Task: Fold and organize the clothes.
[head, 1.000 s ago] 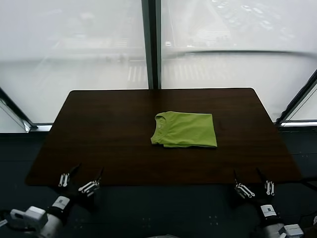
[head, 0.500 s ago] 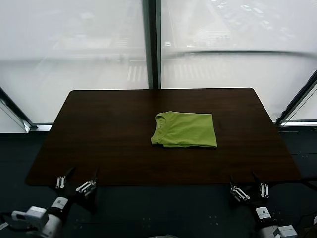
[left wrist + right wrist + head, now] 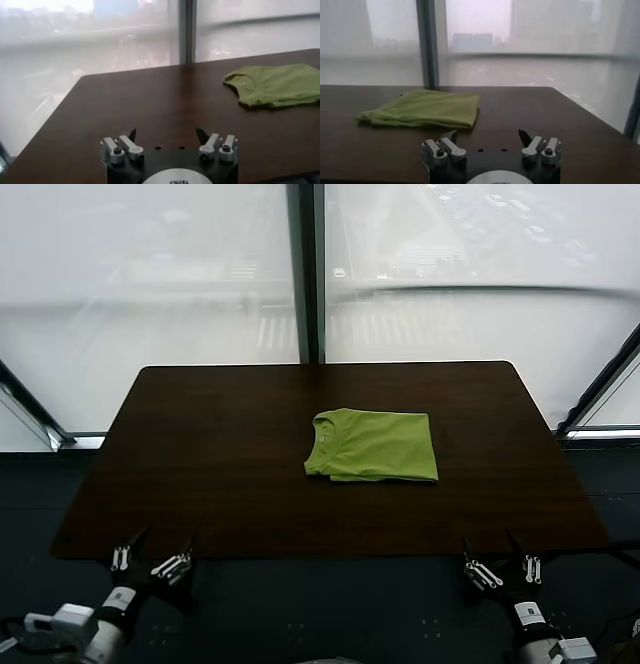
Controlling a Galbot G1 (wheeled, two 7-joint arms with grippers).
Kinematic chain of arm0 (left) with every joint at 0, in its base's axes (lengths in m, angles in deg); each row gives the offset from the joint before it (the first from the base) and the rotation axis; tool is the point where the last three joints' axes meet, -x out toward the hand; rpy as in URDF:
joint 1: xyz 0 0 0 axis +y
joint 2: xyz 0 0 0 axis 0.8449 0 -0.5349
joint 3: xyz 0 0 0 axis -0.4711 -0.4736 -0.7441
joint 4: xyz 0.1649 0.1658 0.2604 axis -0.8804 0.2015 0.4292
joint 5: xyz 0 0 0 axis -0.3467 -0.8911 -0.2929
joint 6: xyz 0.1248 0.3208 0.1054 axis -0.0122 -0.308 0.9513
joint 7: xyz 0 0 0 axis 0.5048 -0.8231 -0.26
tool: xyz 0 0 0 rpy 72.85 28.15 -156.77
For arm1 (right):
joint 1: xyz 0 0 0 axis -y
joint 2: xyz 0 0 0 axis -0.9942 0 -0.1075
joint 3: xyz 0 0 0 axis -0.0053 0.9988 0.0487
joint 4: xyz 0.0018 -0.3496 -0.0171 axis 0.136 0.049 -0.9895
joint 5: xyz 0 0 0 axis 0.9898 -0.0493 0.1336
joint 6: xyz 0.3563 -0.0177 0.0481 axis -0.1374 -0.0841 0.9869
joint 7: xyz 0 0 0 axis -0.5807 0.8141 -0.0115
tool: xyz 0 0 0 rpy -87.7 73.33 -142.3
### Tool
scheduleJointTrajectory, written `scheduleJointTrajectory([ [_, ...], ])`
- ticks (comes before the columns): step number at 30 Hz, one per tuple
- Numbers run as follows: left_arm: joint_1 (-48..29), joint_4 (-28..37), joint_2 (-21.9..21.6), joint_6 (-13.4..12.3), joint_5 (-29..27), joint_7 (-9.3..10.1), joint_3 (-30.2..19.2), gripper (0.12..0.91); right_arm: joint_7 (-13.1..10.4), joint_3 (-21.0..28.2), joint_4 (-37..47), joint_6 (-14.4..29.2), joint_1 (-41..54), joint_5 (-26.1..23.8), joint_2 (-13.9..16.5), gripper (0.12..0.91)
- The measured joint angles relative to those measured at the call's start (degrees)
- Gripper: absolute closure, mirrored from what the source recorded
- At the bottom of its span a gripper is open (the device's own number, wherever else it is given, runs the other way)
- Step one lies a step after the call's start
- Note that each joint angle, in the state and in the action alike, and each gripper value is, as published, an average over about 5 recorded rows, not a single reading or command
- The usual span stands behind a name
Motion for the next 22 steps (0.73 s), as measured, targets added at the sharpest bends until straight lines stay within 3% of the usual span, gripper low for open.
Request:
scheduleJointTrajectory([
  [22,0.86,-0.53,0.06,0.39,0.05,0.10,0.38,0.123,-0.57,0.31,0.11,-0.20,-0.07,-0.05,-0.14,0.118],
])
